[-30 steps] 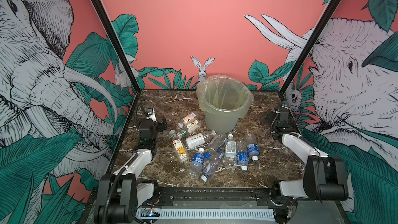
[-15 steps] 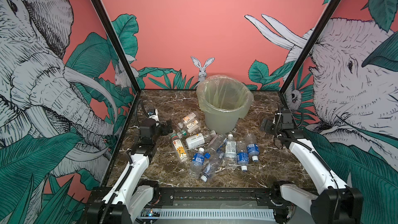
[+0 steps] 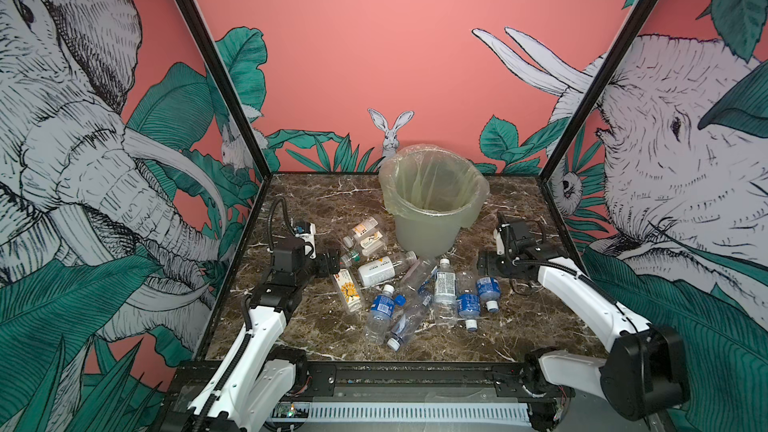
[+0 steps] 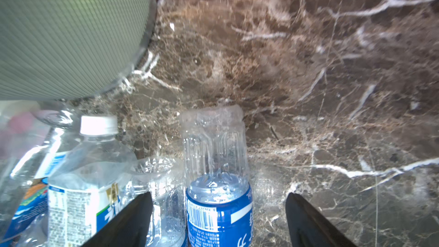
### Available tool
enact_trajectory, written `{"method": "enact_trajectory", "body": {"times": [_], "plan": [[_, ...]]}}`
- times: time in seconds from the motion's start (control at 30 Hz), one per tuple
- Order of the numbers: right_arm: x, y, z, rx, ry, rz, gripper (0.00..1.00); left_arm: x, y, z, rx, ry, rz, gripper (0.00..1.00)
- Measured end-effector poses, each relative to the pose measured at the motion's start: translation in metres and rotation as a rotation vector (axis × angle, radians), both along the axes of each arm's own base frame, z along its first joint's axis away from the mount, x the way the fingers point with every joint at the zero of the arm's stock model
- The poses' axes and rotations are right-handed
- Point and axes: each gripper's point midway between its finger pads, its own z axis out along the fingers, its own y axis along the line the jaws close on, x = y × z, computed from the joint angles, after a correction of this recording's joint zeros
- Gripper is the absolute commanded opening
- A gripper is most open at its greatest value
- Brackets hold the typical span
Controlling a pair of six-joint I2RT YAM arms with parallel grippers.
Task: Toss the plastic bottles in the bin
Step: 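Close the right gripper on a blue-labelled bottle while the left gripper moves over bottles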
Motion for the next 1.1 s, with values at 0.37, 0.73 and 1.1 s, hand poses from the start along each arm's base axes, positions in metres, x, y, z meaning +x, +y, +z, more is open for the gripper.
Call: {"method": "enact_trajectory", "body": {"times": [0.37,0.73,1.1], "plan": [[-0.007,0.001,-0.019,-0.025,0.081,0.01,0.79,-0.019,-0.005,-0.025,0.002,0.098,-0.043,0.9],[-0.009,0.0,-0.04,-0.05,0.152,0.006,0.79,-0.025,-0.007,-0.031,0.004,0.115,-0.052,0.9],[-0.01,-0.003,-0.061,-0.077,0.215,-0.004,0.79,-0.025,-0.006,-0.033,0.005,0.118,-0.052,0.9]]}}
